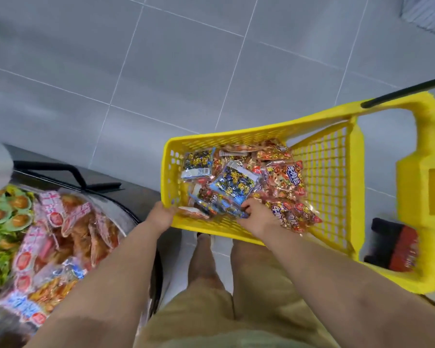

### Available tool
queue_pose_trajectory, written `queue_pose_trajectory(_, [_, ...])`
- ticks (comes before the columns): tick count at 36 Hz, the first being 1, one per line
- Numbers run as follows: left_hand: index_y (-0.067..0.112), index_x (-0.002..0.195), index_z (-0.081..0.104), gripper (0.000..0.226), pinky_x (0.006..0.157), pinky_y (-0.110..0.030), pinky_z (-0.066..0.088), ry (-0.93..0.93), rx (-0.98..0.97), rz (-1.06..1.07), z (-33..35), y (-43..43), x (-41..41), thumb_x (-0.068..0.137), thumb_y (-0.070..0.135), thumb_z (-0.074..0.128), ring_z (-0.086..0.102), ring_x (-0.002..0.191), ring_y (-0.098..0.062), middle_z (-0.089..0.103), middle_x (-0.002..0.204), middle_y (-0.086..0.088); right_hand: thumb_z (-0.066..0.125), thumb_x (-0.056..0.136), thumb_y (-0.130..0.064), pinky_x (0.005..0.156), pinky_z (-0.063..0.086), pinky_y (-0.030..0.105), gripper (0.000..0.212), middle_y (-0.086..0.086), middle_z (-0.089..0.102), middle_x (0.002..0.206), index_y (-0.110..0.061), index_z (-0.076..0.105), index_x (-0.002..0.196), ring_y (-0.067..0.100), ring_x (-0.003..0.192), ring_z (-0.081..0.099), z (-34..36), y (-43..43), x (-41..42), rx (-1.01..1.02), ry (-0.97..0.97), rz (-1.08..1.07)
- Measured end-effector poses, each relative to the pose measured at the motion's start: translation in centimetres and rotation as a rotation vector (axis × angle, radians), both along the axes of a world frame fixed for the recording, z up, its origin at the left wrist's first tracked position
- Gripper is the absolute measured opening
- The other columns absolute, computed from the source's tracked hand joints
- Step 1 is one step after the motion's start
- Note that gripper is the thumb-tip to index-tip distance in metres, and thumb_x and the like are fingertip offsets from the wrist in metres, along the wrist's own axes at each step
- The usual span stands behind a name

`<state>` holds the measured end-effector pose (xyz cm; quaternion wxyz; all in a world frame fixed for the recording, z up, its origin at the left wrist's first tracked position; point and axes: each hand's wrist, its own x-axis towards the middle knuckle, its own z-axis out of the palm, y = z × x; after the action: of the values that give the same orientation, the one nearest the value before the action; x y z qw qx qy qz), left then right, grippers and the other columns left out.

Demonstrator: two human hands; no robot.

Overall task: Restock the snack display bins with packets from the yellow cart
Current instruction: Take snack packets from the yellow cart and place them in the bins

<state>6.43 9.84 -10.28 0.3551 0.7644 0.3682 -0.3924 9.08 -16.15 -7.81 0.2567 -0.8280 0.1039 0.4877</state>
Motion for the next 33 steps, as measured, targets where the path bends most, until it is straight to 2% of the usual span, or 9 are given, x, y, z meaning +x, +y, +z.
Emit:
queue_pose_trajectory(7, [0.000, 0.128, 0.041, 0.033, 0.088, -0.040, 0.042, 0.092, 0.054, -0.014, -1.9, 0.4, -0.2, 0.102, 0.021, 0.039, 0.052, 0.113, -0.040, 0.053, 0.126, -0.025, 0.056, 0.090, -0.019, 0.078, 0.052, 0.037, 0.034, 0.008, 0.064, 0.109, -0.021, 0.047, 0.122, 0.028, 0.092, 0.061, -0.5, 0.3, -0.8, -0.066, -0.184, 0.146])
queue_pose_trajectory(11, [0.001, 0.128, 0.041, 0.034, 0.085, -0.039, 0.042, 0.094, 0.026, -0.043, -2.3, 0.8, -0.3, 0.103, 0.023, 0.038, 0.053, 0.110, -0.040, 0.054, 0.124, -0.024, 0.063, 0.088, -0.022, 0.091, 0.045, 0.028, 0.034, 0.002, 0.063, 0.116, -0.016, 0.059, 0.121, 0.018, 0.106, 0.058, 0.9, -0.2, -0.3, 0.084, -0.249, -0.039])
queue_pose_trajectory(15, [0.000, 0.129, 0.045, 0.035, 0.087, -0.040, 0.042, 0.091, -0.006, -0.083, -2.4, 1.2, -0.2, 0.102, 0.021, 0.038, 0.054, 0.111, -0.040, 0.055, 0.125, -0.025, 0.072, 0.082, -0.020, 0.074, 0.045, 0.009, 0.025, -0.007, 0.060, 0.091, -0.019, 0.067, 0.107, 0.006, 0.084, 0.056, 3.2, -0.5, 0.9, 0.260, -0.302, -0.397])
queue_pose_trajectory(18, [0.000, 0.127, 0.049, 0.035, 0.089, -0.039, 0.042, 0.084, -0.024, -0.076, -2.2, 1.3, -0.1, 0.101, 0.022, 0.041, 0.054, 0.111, -0.039, 0.056, 0.124, -0.024, 0.072, 0.081, -0.019, 0.067, 0.044, 0.003, 0.020, -0.012, 0.062, 0.096, -0.026, 0.067, 0.100, -0.003, 0.087, 0.057, 4.5, -0.4, 2.3, 0.409, -0.233, -0.671])
queue_pose_trajectory(21, [-0.002, 0.119, 0.053, 0.038, 0.091, -0.041, 0.045, 0.022, -0.019, -0.029, -1.0, 1.1, 0.5, 0.098, 0.030, 0.049, 0.057, 0.109, -0.039, 0.060, 0.118, -0.023, 0.072, 0.081, -0.026, 0.073, 0.048, 0.021, 0.009, -0.012, 0.064, 0.095, -0.030, 0.069, 0.089, 0.006, 0.083, 0.061, 4.8, 0.2, 3.5, 0.472, -0.064, -0.830])
queue_pose_trajectory(25, [0.005, 0.113, 0.058, 0.036, 0.090, -0.039, 0.047, -0.329, 0.065, 0.141, 2.1, 0.6, 2.0, 0.097, 0.036, 0.053, 0.059, 0.105, -0.030, 0.062, 0.112, -0.015, 0.071, 0.081, -0.027, 0.071, 0.048, 0.023, 0.006, -0.008, 0.064, 0.088, -0.023, 0.068, 0.085, 0.008, 0.081, 0.058, 4.1, 2.0, 4.2, 0.517, 0.149, -0.761])
queue_pose_trajectory(27, [0.016, 0.093, 0.063, 0.027, 0.078, -0.033, 0.047, -0.382, -0.100, 0.342, 4.2, -0.2, 3.1, 0.099, 0.038, 0.049, 0.061, 0.087, -0.020, 0.064, 0.100, -0.008, 0.072, 0.080, -0.029, 0.068, 0.050, 0.018, 0.009, -0.005, 0.064, 0.096, -0.024, 0.068, 0.086, 0.011, 0.091, 0.060, 3.8, 3.2, 4.3, 0.514, 0.211, -0.634])
queue_pose_trajectory(29, [0.019, 0.087, 0.063, 0.032, 0.066, -0.027, 0.047, -0.186, -0.393, 0.496, 6.3, -0.5, 3.9, 0.099, 0.042, 0.044, 0.062, 0.075, -0.014, 0.067, 0.092, -0.003, 0.075, 0.077, -0.030, 0.064, 0.051, 0.015, 0.014, -0.003, 0.064, 0.094, -0.025, 0.067, 0.088, 0.011, 0.088, 0.062, 3.6, 4.4, 4.2, 0.504, 0.261, -0.550])
queue_pose_trajectory(33, [0.015, 0.115, 0.062, 0.039, 0.076, -0.039, 0.059, 0.116, -0.818, 0.354, 7.7, 0.2, 3.3, 0.080, 0.033, 0.070, 0.071, 0.094, -0.023, 0.073, 0.107, -0.008, 0.073, 0.080, -0.031, 0.062, 0.046, 0.021, 0.015, -0.001, 0.050, 0.071, -0.020, 0.066, 0.087, 0.010, 0.064, 0.050, 3.2, 5.7, 4.0, 0.528, 0.277, -0.589])
